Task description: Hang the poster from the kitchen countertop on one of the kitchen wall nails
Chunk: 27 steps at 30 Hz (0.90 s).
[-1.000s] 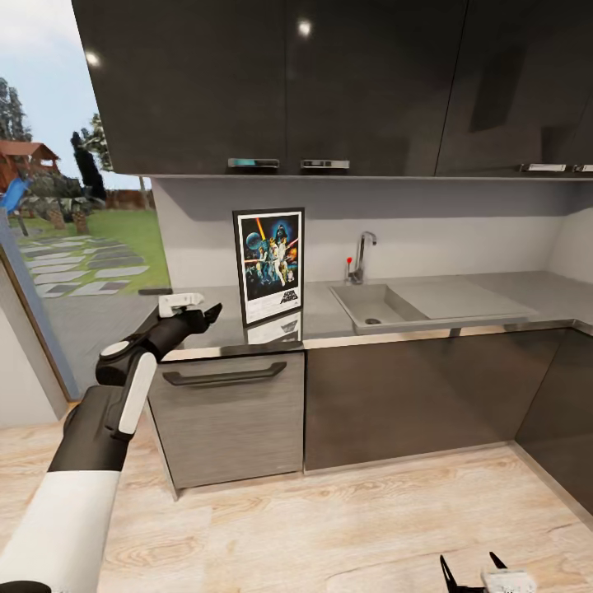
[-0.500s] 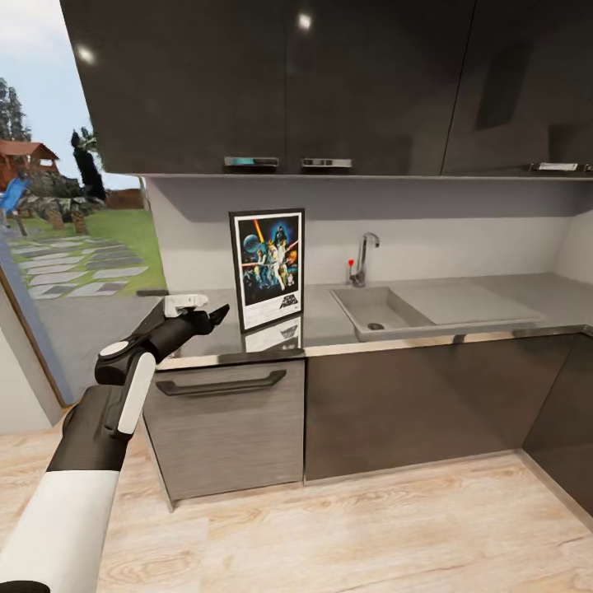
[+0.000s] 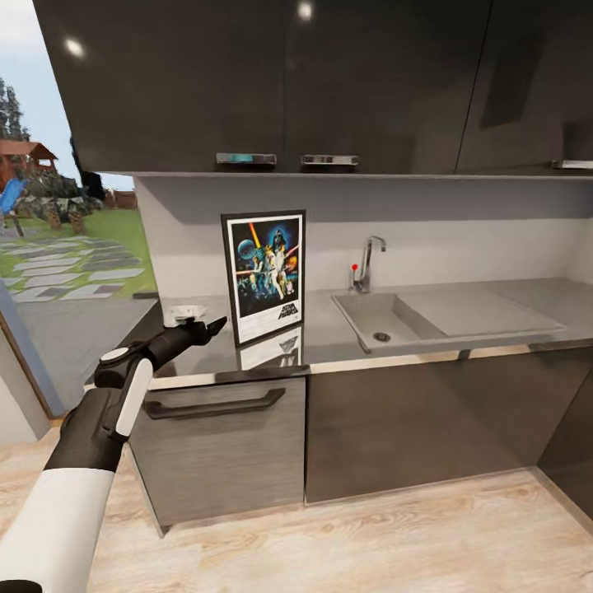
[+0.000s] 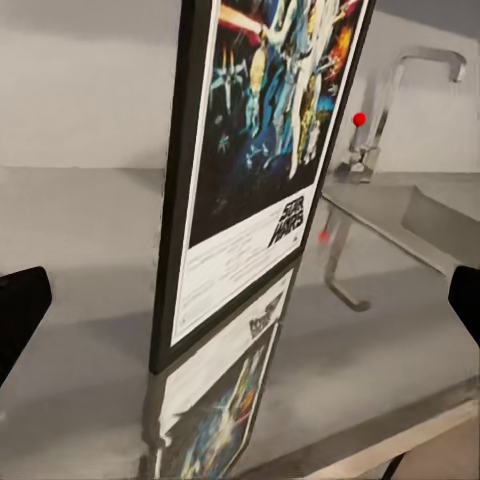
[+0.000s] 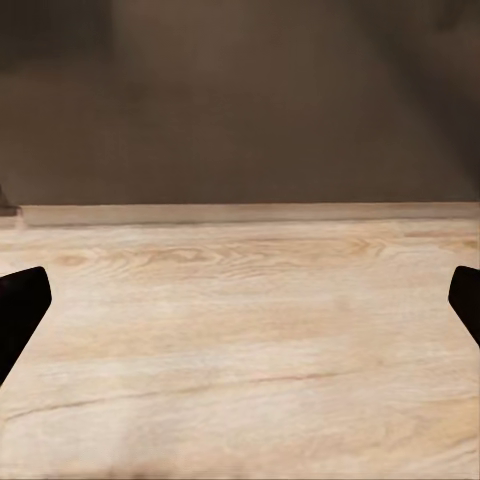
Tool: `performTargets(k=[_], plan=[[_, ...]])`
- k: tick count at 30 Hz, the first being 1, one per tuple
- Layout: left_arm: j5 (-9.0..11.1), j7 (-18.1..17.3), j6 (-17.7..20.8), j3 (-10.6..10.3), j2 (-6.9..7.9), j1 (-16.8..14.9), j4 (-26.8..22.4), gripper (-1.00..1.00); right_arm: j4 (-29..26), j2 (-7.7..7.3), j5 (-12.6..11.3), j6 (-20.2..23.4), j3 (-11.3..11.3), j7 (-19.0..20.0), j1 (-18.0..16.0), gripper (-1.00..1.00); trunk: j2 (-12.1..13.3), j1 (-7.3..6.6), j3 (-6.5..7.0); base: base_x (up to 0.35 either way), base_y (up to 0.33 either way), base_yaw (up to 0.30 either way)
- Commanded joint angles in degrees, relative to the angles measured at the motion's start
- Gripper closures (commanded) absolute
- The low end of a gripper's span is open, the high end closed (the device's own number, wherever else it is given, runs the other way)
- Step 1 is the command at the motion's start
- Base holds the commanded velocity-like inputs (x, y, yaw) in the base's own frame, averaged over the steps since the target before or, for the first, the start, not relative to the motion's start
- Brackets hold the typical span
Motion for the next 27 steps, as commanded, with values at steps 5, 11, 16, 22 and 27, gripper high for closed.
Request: performTargets(k=[5,11,16,22,27], plan=[[0.43,-0.22,0.47,0.08,0.79,-0.03,0.18,-1.0,0.71,-0.02,-0.16,-0.13,0.03,-0.03,0.01,-1.0,-0.03,0.01,-0.05,0.152,0.0,0.0],[0.52,-0.3,-0.24,0.08,0.96,-0.03,2.82,-1.0,0.89,0.01,-0.12,-0.16,0.03,-0.03,0.01,-1.0,-0.03,0.01,-0.05,0.242,0.0,0.0],[0.59,-0.81,-5.25,0.05,0.99,-0.03,7.65,-1.0,0.98,0.01,-0.08,-0.17,0.01,-0.03,0.01,-1.0,-0.03,0.01,-0.05,0.066,0.0,0.0],[0.48,-3.06,-7.56,0.04,0.99,-0.03,10.13,-1.0,1.04,0.01,-0.08,-0.12,-0.04,-0.03,0.01,-1.0,-0.03,0.01,-0.05,0.015,0.0,0.0],[0.45,-3.64,-7.97,0.06,1.0,-0.03,10.57,-1.0,1.08,0.01,-0.02,-0.1,-0.05,-0.03,0.01,-1.0,-0.03,0.01,-0.05,0.031,-0.016,0.0]])
